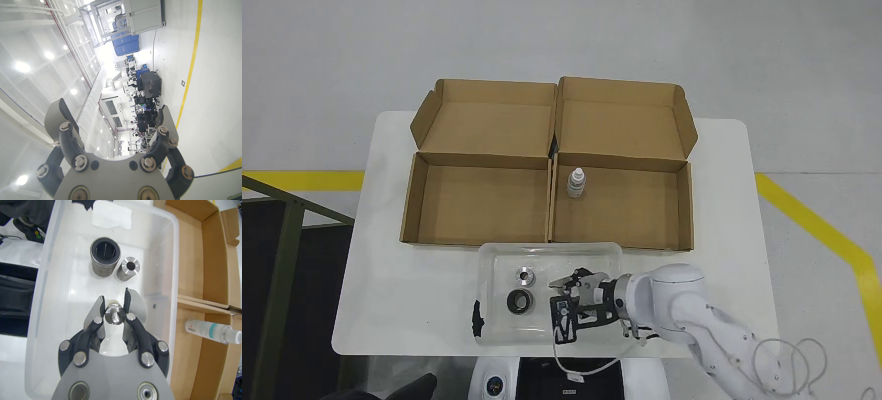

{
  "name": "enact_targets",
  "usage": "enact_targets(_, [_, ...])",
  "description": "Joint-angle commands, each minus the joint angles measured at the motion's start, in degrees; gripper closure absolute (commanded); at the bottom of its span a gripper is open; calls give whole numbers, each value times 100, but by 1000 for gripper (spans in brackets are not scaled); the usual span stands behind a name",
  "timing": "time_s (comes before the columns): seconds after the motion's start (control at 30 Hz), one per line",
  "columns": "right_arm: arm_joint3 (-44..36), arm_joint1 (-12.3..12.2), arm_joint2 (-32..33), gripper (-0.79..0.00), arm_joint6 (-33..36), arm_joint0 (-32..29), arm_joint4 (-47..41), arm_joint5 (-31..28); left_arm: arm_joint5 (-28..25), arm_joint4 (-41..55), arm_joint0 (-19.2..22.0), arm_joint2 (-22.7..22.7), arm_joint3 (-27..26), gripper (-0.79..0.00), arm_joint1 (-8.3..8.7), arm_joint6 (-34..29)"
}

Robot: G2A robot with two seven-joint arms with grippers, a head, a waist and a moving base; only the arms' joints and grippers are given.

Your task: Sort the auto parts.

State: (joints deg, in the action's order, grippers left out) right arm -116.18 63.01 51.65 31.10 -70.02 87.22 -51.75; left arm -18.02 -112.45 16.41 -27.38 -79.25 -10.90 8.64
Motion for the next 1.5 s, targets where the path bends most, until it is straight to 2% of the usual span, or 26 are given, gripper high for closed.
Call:
enact_targets(0.0, [-13, -10, 21, 0, -318, -6, 156, 60, 0, 0, 0, 0, 0, -785, 0, 0])
enact_targets(0.33, [-159, -61, 292, 0, -1569, -153, 526, 626, 0, 0, 0, 0, 0, -785, 0, 0])
enact_targets(0.57, [-249, -87, 531, 0, -2190, -130, 678, 880, 0, 0, 0, 0, 0, -785, 0, 0])
enact_targets(0.77, [-285, -125, 855, 0, -2423, -139, 610, 937, 0, 0, 0, 0, 0, -785, 0, 0])
enact_targets(1.1, [-268, -167, 1453, 0, -2698, -211, 15, 1110, 0, 0, 0, 0, 0, -785, 0, 0])
enact_targets(1.47, [63, -180, 1742, 0, -2757, -138, -476, 1101, 0, 0, 0, 0, 0, -785, 0, 0])
